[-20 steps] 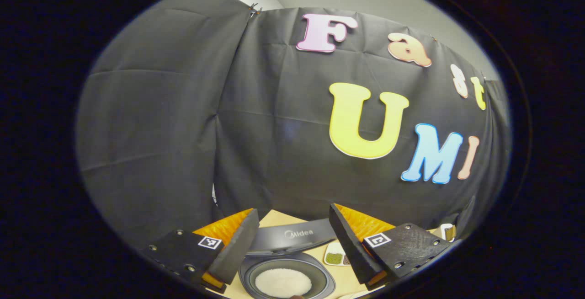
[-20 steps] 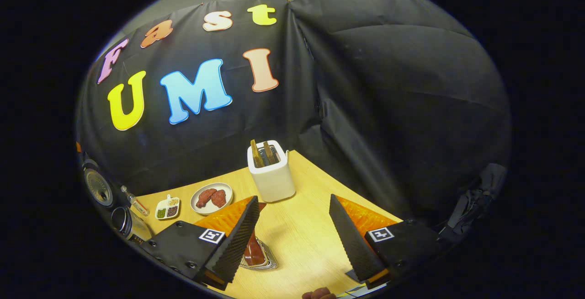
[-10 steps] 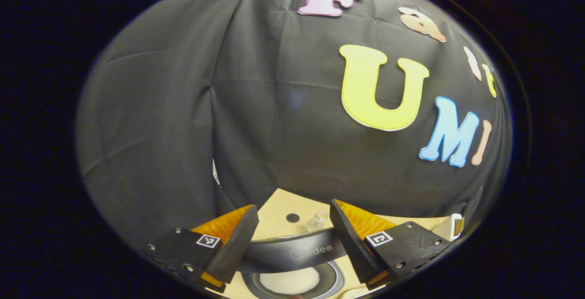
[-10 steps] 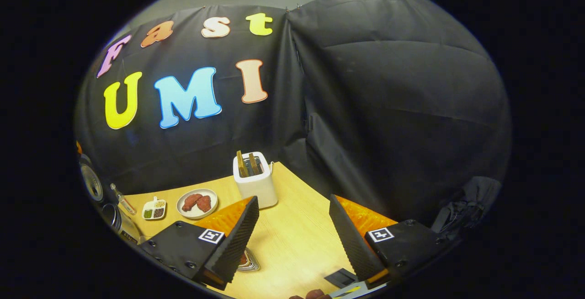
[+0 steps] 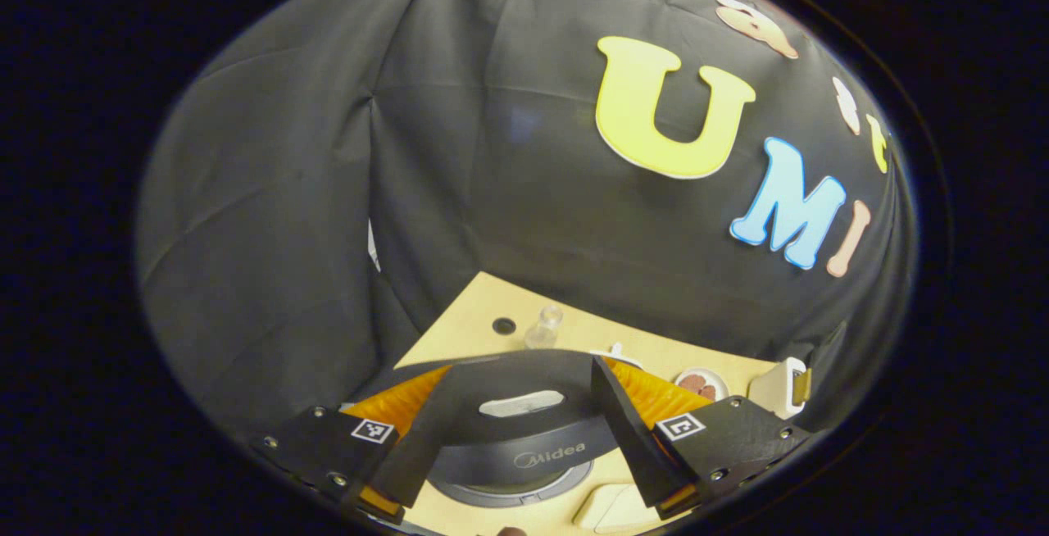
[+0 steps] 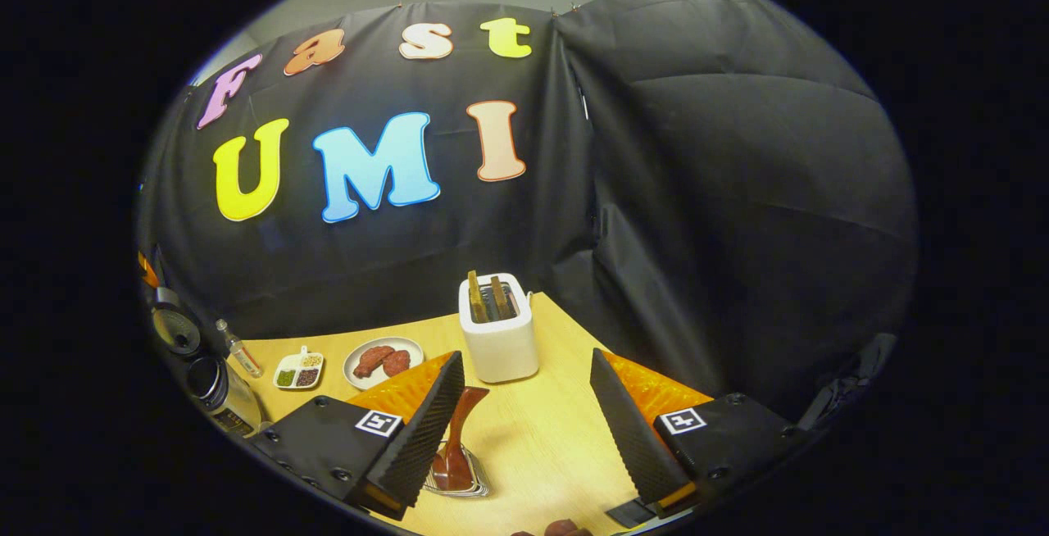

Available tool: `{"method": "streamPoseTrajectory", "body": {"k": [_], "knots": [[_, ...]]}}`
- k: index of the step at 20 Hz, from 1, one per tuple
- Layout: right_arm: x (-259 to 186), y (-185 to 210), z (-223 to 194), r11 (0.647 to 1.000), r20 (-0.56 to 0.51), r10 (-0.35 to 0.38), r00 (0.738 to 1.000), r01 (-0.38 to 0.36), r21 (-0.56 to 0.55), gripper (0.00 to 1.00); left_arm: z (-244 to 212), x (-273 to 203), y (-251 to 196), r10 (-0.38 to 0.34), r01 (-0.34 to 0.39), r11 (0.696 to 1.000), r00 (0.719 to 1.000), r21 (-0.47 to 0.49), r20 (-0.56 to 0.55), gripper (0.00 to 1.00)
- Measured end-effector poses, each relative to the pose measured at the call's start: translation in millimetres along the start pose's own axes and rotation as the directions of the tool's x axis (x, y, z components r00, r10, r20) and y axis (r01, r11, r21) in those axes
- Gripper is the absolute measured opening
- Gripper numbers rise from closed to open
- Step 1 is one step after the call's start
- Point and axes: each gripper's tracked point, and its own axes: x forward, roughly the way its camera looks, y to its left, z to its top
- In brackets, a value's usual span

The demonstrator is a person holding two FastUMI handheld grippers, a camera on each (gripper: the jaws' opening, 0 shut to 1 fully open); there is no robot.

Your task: Close the left gripper, press the button to open the rice cooker; take a wooden spoon from the chopstick holder with the right hand, scoop a spoonful of rice and pour it into the rice cooker, then put the wooden spoon back into the chopstick holder.

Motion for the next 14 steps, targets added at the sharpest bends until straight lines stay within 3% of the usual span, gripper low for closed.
{"method": "streamPoseTrajectory", "body": {"k": [7,14], "knots": [[28,30,12,0.991,-0.034,0.125,0.992,-0.127,-0.042,0.98,-123,-7,1,0.102,-0.094,0.991,0.991,0.091,-0.086,1.0],[62,96,38,0.946,-0.056,0.294,0.954,-0.299,-0.127,0.98,-181,16,4,0.189,-0.179,0.98,0.976,0.091,-0.109,1.0]]}}
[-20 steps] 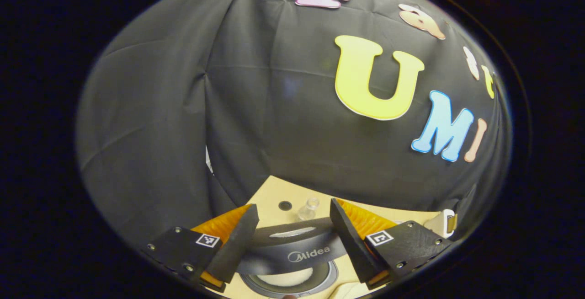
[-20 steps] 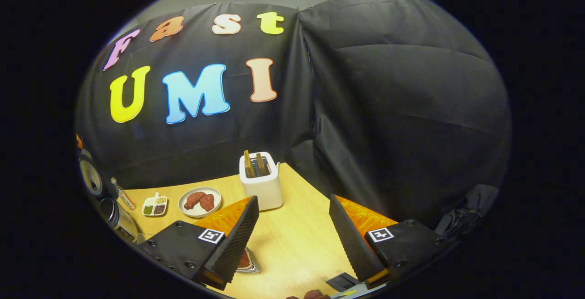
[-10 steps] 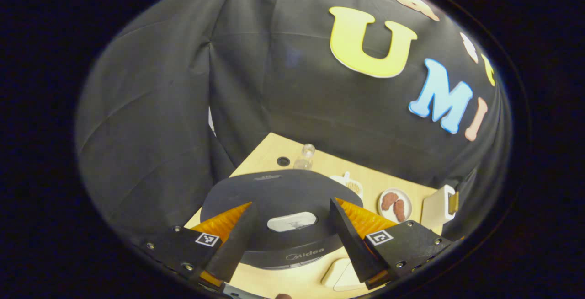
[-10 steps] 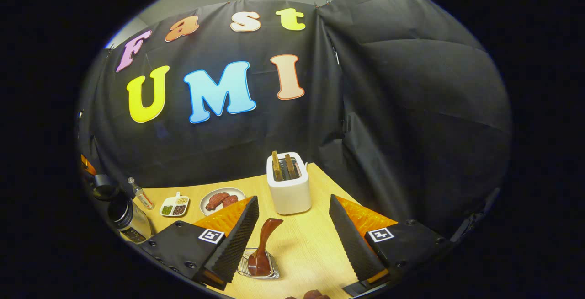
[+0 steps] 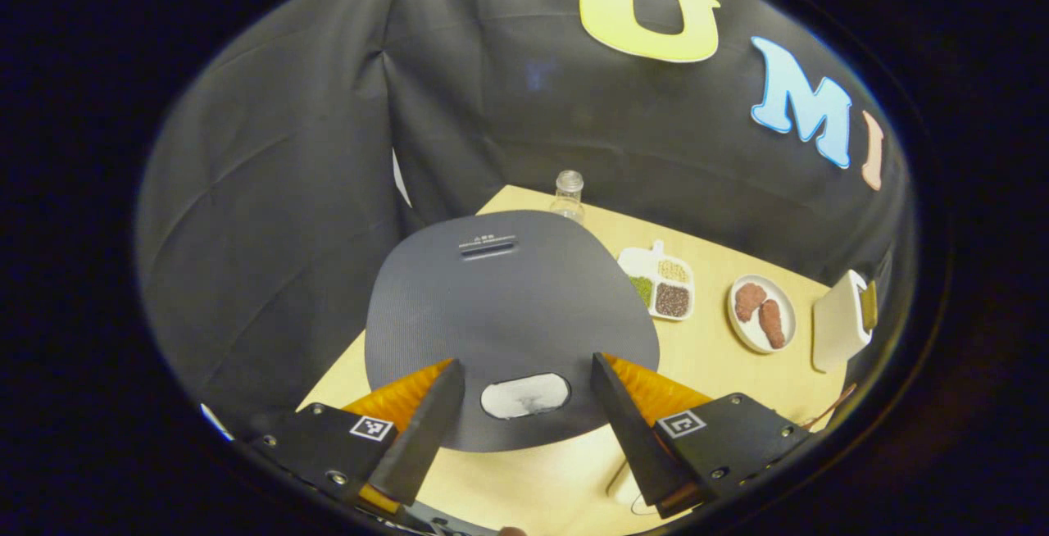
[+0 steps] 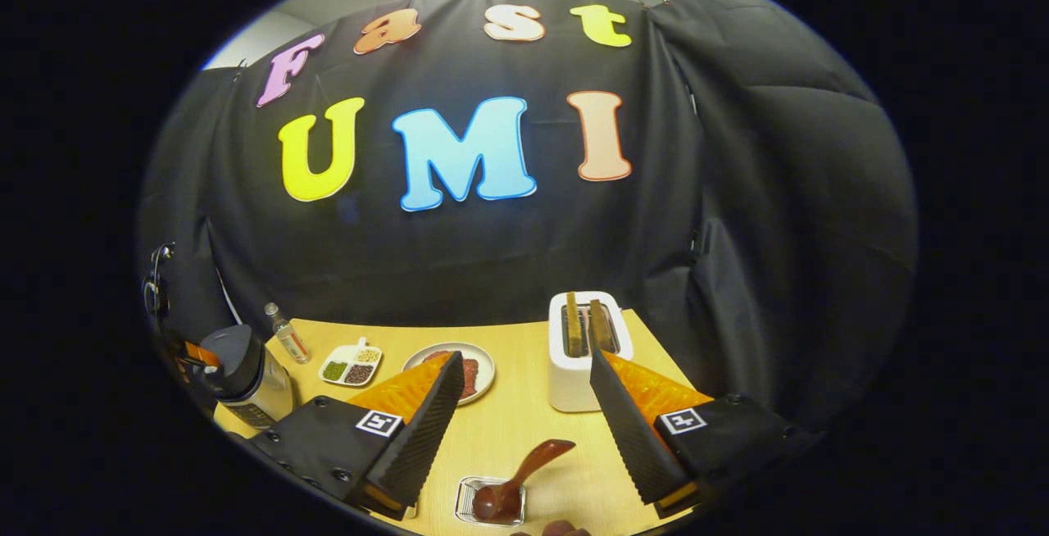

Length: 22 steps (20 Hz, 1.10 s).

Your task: Close the left gripper, press the button to open the rice cooker; take a wooden spoon from the chopstick holder with the right hand, scoop a spoonful of rice and pour it into the rice cooker, then put the wooden spoon back into the chopstick holder.

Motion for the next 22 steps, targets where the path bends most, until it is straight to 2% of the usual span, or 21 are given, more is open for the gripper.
{"method": "streamPoseTrajectory", "body": {"k": [6,14,19,21,22], "knots": [[10,29,-12,0.994,-0.055,0.093,0.994,-0.096,-0.056,0.98,1,-2,0,0.005,-0.006,1.0,0.997,0.008,0.076,1.0],[-2,28,-33,0.985,-0.066,0.148,0.987,-0.153,-0.074,0.98,-7,-1,-1,0.009,-0.012,1.0,0.994,0.022,0.108,1.0],[-18,10,-31,0.989,-0.034,0.133,0.99,-0.135,-0.061,0.98,-7,-9,-3,0.003,-0.012,0.997,0.993,0.077,0.117,1.0],[-29,0,-33,0.994,-0.001,0.099,0.995,-0.099,-0.049,0.98,-3,-22,4,0.041,-0.057,0.992,0.989,0.109,0.142,0.97],[-35,-4,-32,0.996,0.006,0.08,0.997,-0.08,-0.037,0.98,4,-37,2,0.036,-0.059,0.991,0.982,0.12,0.183,0.98]]}}
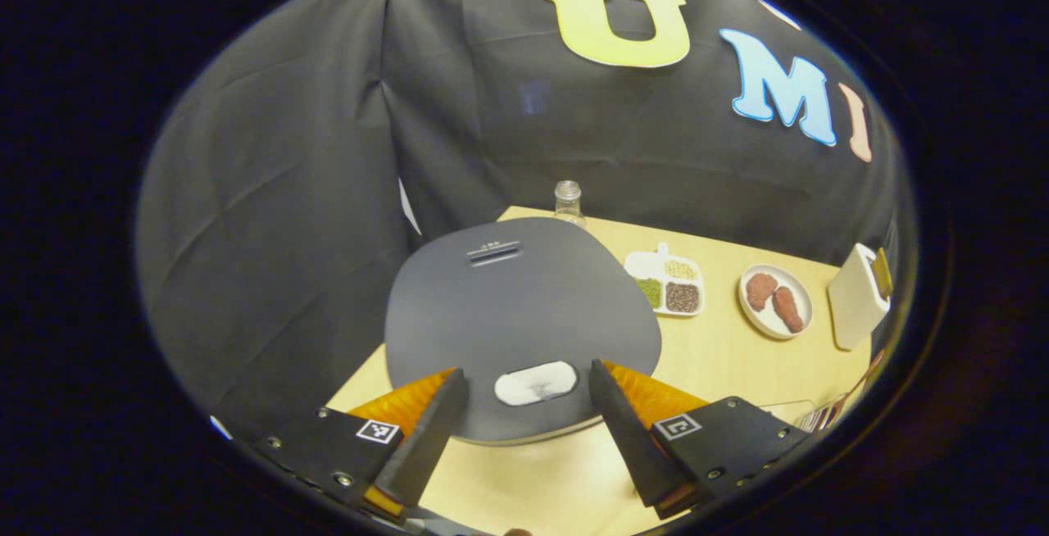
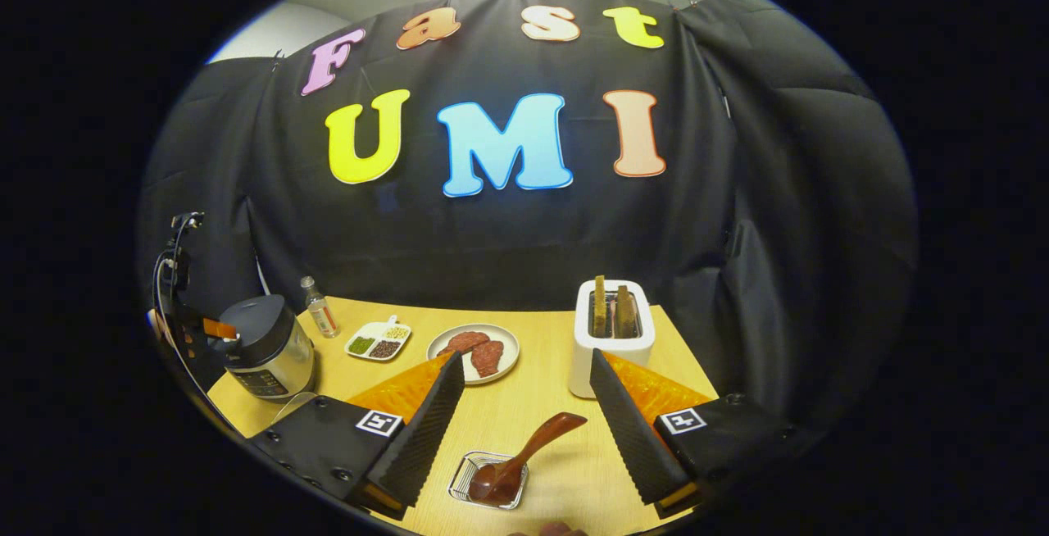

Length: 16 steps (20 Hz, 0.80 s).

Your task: Close the left gripper, press the button to open the rice cooker; take a wooden spoon from the chopstick holder with the right hand, scoop a spoonful of rice and pour it into the rice cooker, then put the wooden spoon back into the chopstick holder.

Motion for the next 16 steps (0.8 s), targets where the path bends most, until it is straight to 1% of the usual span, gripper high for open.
{"method": "streamPoseTrajectory", "body": {"k": [1,2,3,4,6,7,8,9,12,13,14,15,16], "knots": [[-9,-2,1,1.0,0.008,-0.017,1.0,0.017,0.014,0.98,13,-16,-4,-0.016,0.016,1.0,0.999,0.007,0.047,0.99],[-18,-4,4,0.999,0.019,-0.037,0.999,0.036,0.026,0.98,26,-36,-7,-0.038,0.037,0.999,0.995,0.012,0.095,0.96],[-26,-6,5,0.998,0.028,-0.059,0.998,0.058,0.034,0.98,39,-56,-9,-0.064,0.062,0.998,0.988,0.018,0.143,0.99],[-35,-8,7,0.996,0.035,-0.08,0.996,0.078,0.039,0.98,55,-79,-10,-0.092,0.089,0.996,0.977,0.025,0.195,0.96],[-52,-7,14,0.993,0.048,-0.113,0.992,0.11,0.05,0.98,80,-129,-11,-0.139,0.129,0.99,0.946,0.054,0.293,0.96],[-58,-7,19,0.99,0.054,-0.129,0.99,0.126,0.057,0.98,89,-153,-11,-0.152,0.135,0.988,0.931,0.076,0.331,0.96],[-67,-5,26,0.988,0.068,-0.144,0.987,0.139,0.066,0.98,88,-177,-9,-0.161,0.135,0.986,0.926,0.1,0.342,0.99],[-76,-2,35,0.986,0.088,-0.152,0.984,0.146,0.075,0.98,86,-200,-8,-0.173,0.142,0.984,0.918,0.11,0.356,0.99],[-105,14,60,0.988,0.146,-0.138,0.98,0.127,0.084,0.98,80,-262,-15,-0.24,0.222,0.971,0.886,0.092,0.396,0.99],[-117,17,68,0.99,0.16,-0.125,0.979,0.113,0.082,1.0,82,-283,-14,-0.258,0.244,0.966,0.874,0.085,0.412,0.99],[-130,20,74,0.991,0.174,-0.116,0.978,0.103,0.079,0.98,84,-301,-12,-0.275,0.266,0.961,0.86,0.081,0.43,0.99],[-142,23,81,0.992,0.19,-0.112,0.975,0.099,0.078,0.93,84,-318,-11,-0.29,0.287,0.955,0.847,0.076,0.445,0.99],[-154,25,86,0.992,0.21,-0.112,0.971,0.098,0.077,0.98,83,-336,-11,-0.314,0.319,0.945,0.829,0.071,0.462,0.99]]}}
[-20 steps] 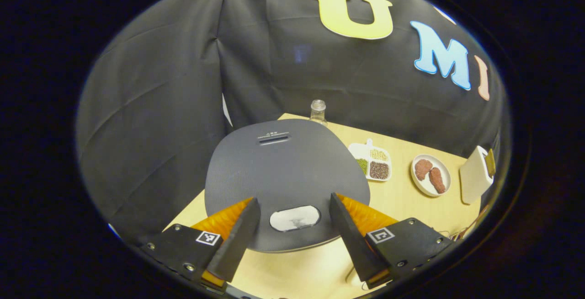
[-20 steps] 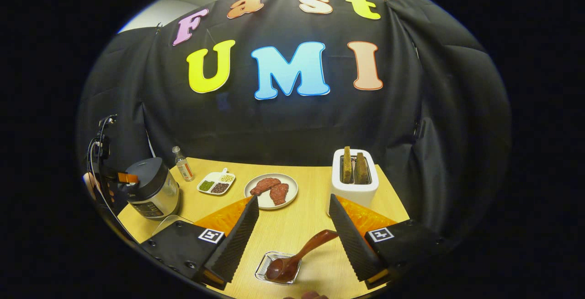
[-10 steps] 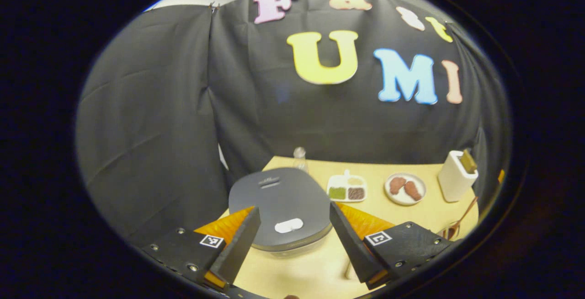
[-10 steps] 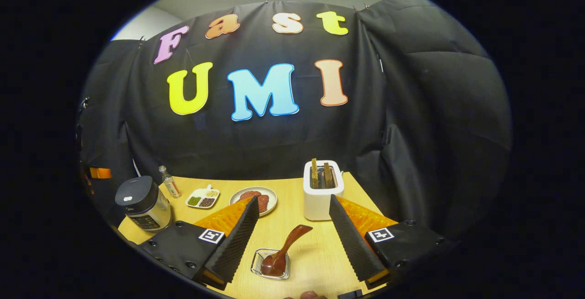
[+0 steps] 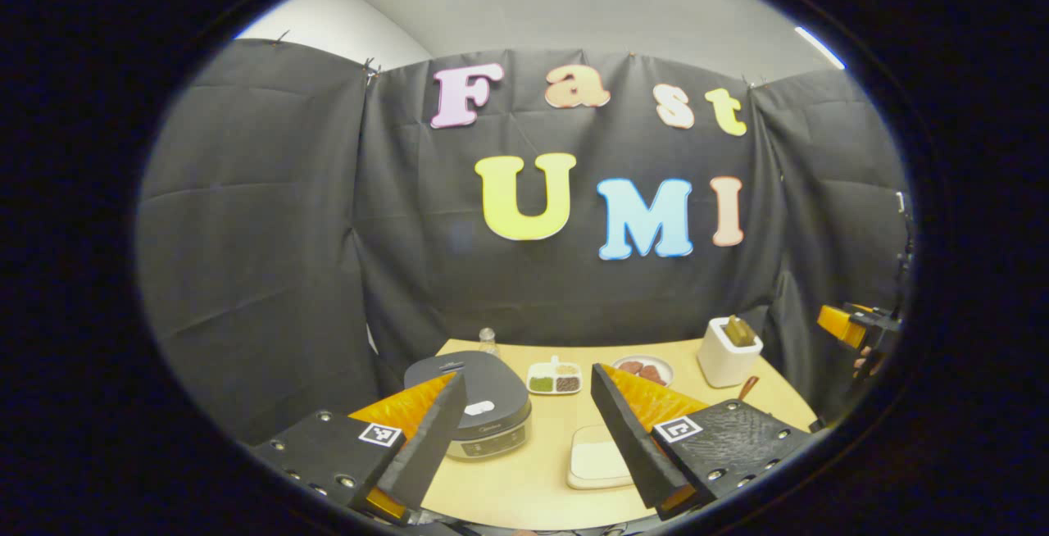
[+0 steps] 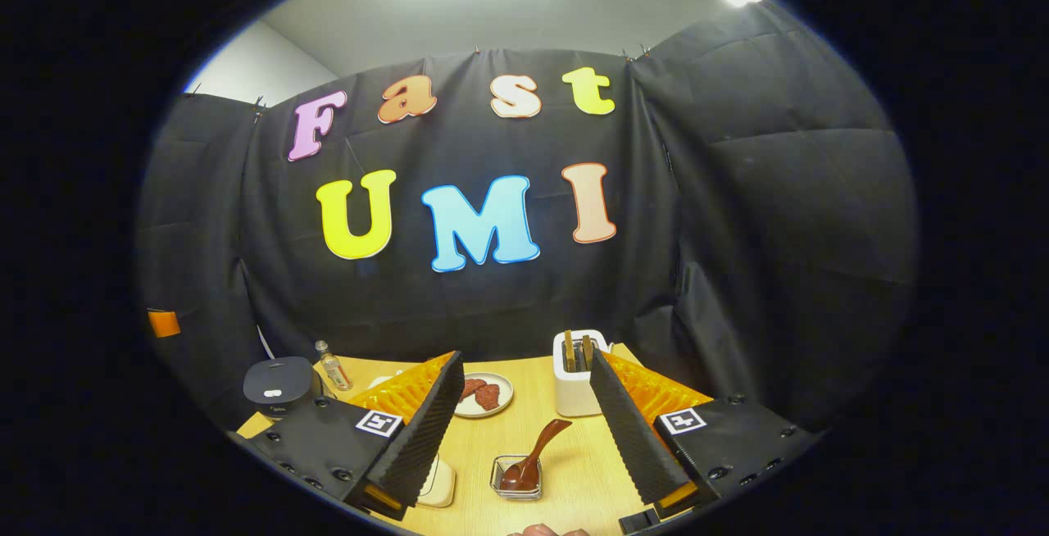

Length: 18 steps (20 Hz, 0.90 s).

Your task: Close the left gripper, press the button to open the rice cooker; take a wooden spoon from the chopstick holder with the right hand, scoop a spoonful of rice and pour it into the rice cooker, then put the wooden spoon back into the chopstick holder.

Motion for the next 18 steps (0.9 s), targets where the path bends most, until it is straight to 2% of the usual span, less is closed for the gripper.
{"method": "streamPoseTrajectory", "body": {"k": [3,6,8,11,16,17,18], "knots": [[-34,-8,9,0.999,0.053,-0.015,0.998,0.017,-0.031,0.98,8,-31,-2,-0.027,0.027,1.0,0.999,-0.008,0.043,0.99],[-61,-9,-2,0.998,0.037,0.007,0.999,-0.005,-0.06,0.98,-2,-53,-1,-0.014,0.016,0.999,0.999,-0.037,0.038,0.98],[-74,-20,-7,0.997,0.033,-0.018,0.999,0.021,-0.069,0.98,-7,-68,-2,-0.01,0.012,0.998,1.0,-0.067,0.029,0.98],[-87,-24,-17,0.997,0.021,-0.031,0.999,0.032,-0.07,0.98,-13,-89,4,0.001,0.0,0.999,1.0,-0.036,0.025,0.98],[-94,-29,-20,0.997,0.013,-0.044,0.999,0.045,-0.068,0.98,-38,-88,4,-0.012,0.01,0.996,1.0,-0.094,-0.018,0.99],[-95,-29,-19,0.997,0.015,-0.045,0.999,0.046,-0.069,0.98,-44,-87,7,-0.005,0.002,0.995,1.0,-0.102,-0.027,0.93],[-95,-28,-18,0.996,0.016,-0.045,0.999,0.046,-0.071,0.98,-47,-88,10,0.002,-0.005,0.994,0.999,-0.107,-0.033,0.99]]}}
